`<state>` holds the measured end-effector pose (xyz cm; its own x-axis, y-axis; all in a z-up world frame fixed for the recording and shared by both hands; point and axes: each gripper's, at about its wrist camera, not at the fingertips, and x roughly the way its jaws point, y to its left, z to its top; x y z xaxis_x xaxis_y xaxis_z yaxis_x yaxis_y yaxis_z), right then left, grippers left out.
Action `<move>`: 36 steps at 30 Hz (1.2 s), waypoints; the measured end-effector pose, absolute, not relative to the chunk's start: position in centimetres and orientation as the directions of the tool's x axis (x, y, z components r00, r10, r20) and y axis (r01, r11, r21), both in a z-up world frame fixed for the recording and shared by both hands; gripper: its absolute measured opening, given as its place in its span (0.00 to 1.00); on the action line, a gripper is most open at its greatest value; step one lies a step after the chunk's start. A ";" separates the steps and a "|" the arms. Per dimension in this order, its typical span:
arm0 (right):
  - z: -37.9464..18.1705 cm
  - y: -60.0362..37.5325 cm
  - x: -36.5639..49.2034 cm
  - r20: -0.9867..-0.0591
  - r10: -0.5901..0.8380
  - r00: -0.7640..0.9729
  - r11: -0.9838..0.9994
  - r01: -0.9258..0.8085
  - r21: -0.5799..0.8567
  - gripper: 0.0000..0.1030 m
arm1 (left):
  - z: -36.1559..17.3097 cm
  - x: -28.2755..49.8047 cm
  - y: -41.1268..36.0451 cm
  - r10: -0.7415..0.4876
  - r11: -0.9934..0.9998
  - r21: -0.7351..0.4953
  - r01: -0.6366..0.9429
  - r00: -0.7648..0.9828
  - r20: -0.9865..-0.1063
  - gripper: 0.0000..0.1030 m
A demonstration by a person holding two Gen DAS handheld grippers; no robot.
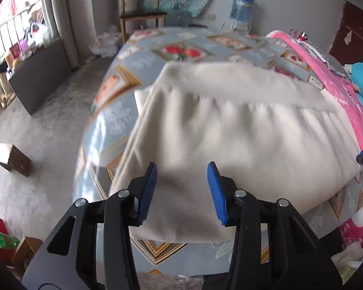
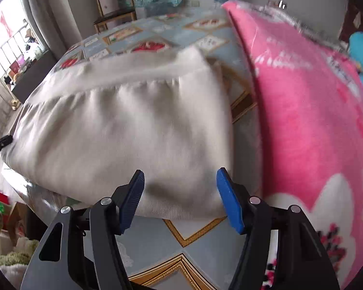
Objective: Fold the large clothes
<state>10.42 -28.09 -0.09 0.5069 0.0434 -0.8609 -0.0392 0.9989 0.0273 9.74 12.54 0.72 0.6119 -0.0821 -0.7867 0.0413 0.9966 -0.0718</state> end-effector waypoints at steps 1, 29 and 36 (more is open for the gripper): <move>1.5 -26.8 9.8 -0.834 0.053 0.550 0.996 -0.083 0.008 0.58 | 1.9 9.2 12.1 -0.086 0.996 -0.060 0.062 0.633 -0.769 0.40; 0.1 -15.9 8.8 -0.803 0.174 0.570 0.969 -0.243 0.038 0.61 | -0.3 6.1 1.1 -0.156 0.970 0.000 0.243 0.620 -0.769 0.64; -2.3 -22.8 9.7 -0.828 0.095 0.553 0.995 -0.027 0.096 0.64 | -2.2 7.8 2.4 -0.093 0.988 -0.001 0.157 0.577 -0.812 0.77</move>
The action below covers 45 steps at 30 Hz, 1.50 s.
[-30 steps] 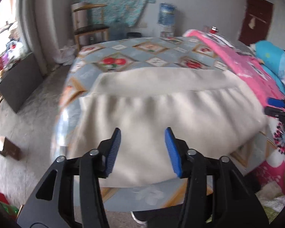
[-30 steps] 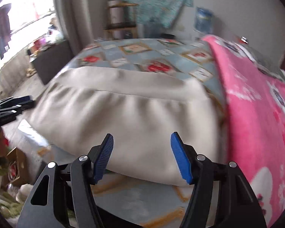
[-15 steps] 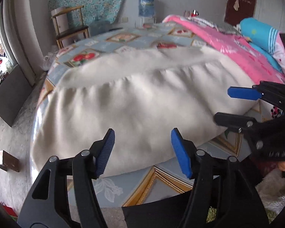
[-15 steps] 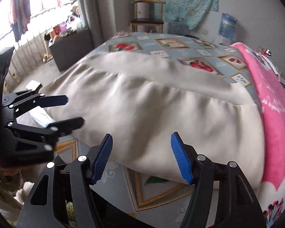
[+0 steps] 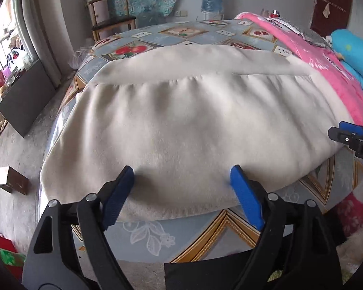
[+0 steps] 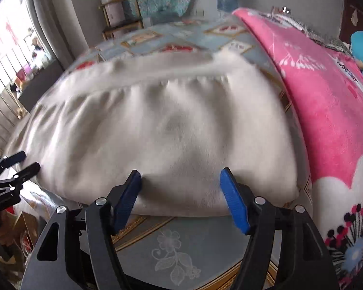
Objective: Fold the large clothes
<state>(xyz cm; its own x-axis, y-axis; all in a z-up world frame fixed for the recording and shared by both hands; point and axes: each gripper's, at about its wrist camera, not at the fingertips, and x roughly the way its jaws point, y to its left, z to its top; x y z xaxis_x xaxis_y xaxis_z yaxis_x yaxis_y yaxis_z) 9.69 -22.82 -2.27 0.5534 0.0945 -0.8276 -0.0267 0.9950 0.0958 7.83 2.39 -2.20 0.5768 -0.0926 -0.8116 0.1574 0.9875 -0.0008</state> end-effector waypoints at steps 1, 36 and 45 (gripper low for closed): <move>-2.1 -22.5 9.7 -0.831 0.079 0.551 0.997 -0.030 0.075 0.64 | -2.2 7.9 2.3 -0.082 0.988 0.010 0.155 0.574 -0.815 0.77; 7.7 -17.2 0.0 -0.650 -0.059 0.758 0.997 0.076 -0.003 0.94 | 5.3 2.0 -0.6 0.059 0.998 0.029 -0.057 0.639 -0.767 0.93; 5.6 -16.7 0.7 -0.731 -0.046 0.681 0.998 0.066 -0.001 0.94 | 3.1 2.2 -0.9 0.062 0.998 0.039 -0.052 0.548 -0.834 0.93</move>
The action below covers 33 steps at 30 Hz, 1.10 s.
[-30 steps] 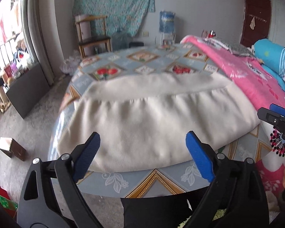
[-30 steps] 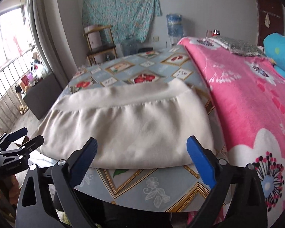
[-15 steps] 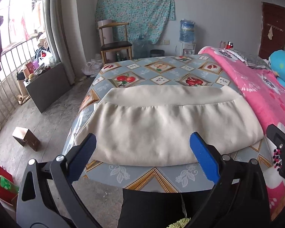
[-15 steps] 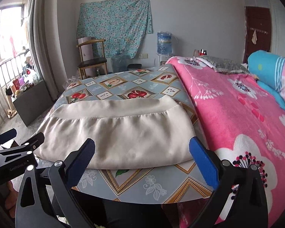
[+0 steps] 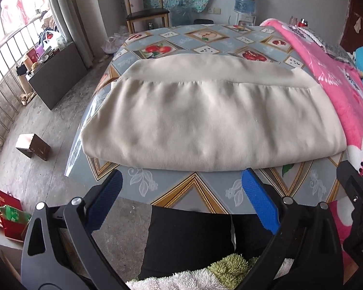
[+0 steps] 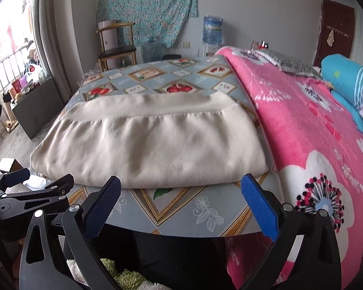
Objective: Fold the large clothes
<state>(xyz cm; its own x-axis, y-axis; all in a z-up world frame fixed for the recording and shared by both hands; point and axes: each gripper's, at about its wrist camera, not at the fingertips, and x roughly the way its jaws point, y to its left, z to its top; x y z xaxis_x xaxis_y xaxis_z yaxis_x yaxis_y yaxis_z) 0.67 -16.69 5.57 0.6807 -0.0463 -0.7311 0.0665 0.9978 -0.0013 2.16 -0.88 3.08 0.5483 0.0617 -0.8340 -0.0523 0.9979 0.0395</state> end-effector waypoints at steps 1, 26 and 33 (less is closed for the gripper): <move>5.3 -16.8 0.8 -0.743 -0.043 0.667 0.997 0.071 0.006 0.94 | 3.0 2.2 -0.9 0.058 0.998 0.038 -0.047 0.544 -0.837 0.93; 4.1 -17.6 1.8 -0.793 -0.063 0.606 0.995 0.104 0.001 0.94 | 2.1 3.0 -1.7 -0.012 1.000 -0.009 0.007 0.492 -0.871 0.93; 4.1 -17.6 1.7 -0.792 -0.063 0.607 0.994 0.105 0.001 0.94 | 2.0 3.0 -1.9 -0.014 1.000 -0.009 0.013 0.489 -0.872 0.93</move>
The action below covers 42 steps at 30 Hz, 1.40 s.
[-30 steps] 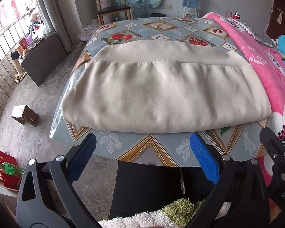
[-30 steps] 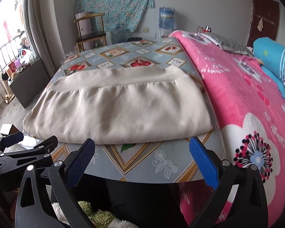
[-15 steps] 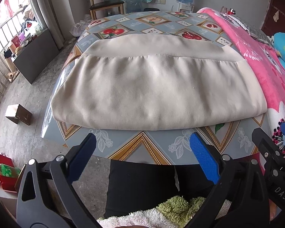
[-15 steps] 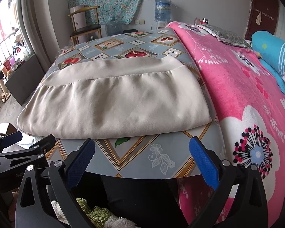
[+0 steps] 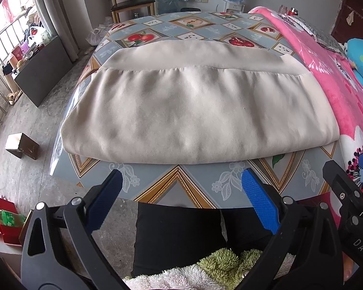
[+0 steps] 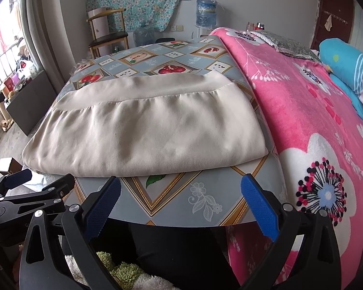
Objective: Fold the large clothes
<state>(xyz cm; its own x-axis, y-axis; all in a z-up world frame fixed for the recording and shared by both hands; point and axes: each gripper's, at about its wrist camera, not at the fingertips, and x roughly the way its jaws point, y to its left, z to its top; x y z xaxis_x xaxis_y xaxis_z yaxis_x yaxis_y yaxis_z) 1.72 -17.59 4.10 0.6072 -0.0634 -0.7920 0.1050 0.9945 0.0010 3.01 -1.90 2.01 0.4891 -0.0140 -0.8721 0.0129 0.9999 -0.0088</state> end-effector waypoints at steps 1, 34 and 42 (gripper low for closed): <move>4.1 -17.6 1.7 -0.793 -0.063 0.607 0.994 0.105 0.002 0.94 | 2.0 3.0 -1.9 -0.015 1.000 -0.009 0.014 0.489 -0.872 0.93; 4.3 -17.7 1.4 -0.794 -0.068 0.605 0.994 0.113 0.001 0.94 | 1.6 2.7 -2.1 -0.021 1.000 -0.014 0.018 0.480 -0.877 0.93; 4.2 -17.8 1.4 -0.796 -0.072 0.601 0.993 0.118 -0.001 0.94 | 1.6 2.8 -2.1 -0.022 1.000 -0.014 0.019 0.479 -0.877 0.93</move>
